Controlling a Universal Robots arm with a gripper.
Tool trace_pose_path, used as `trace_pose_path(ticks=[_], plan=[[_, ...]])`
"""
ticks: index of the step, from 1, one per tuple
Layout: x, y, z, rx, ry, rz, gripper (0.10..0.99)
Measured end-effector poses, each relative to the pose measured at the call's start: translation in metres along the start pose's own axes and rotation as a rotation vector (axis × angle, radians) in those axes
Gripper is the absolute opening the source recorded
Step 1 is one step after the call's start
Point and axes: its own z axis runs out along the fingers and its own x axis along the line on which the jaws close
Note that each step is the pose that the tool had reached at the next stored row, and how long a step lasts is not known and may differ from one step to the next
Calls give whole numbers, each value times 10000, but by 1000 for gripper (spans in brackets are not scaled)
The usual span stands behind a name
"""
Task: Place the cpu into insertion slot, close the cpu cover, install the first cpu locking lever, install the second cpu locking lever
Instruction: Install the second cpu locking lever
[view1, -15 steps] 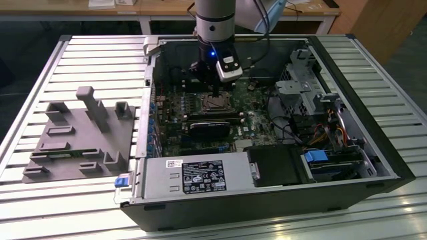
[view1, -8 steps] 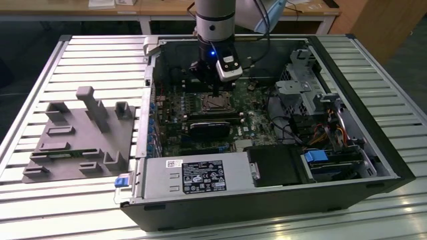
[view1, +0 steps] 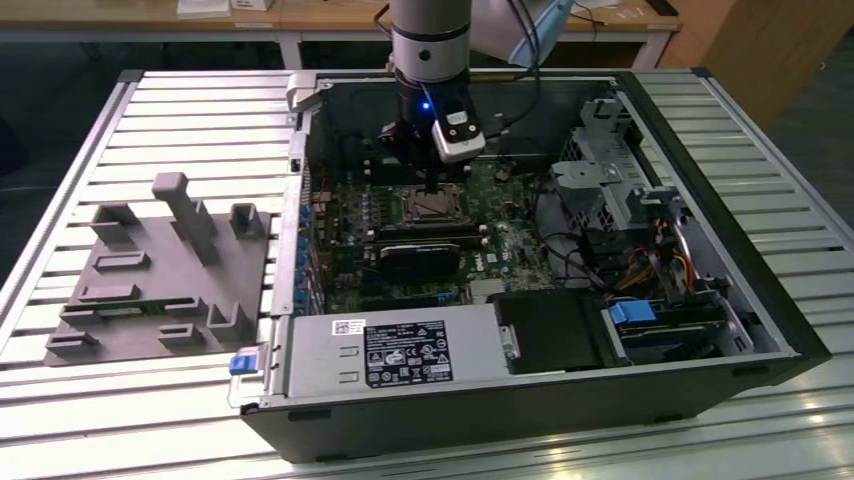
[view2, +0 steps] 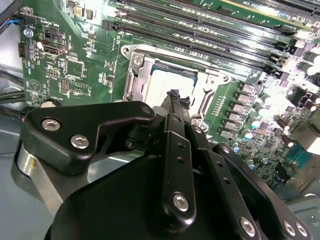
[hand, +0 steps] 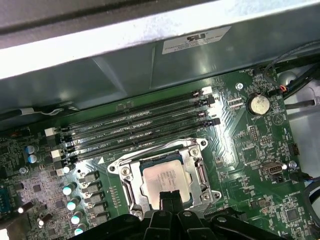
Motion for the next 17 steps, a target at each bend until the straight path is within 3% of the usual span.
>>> trace_pose_path(ticks=[9, 17], plan=[[-32, -108, -6, 3, -1, 0, 102], [-41, -126, -51, -2, -1, -22, 102]])
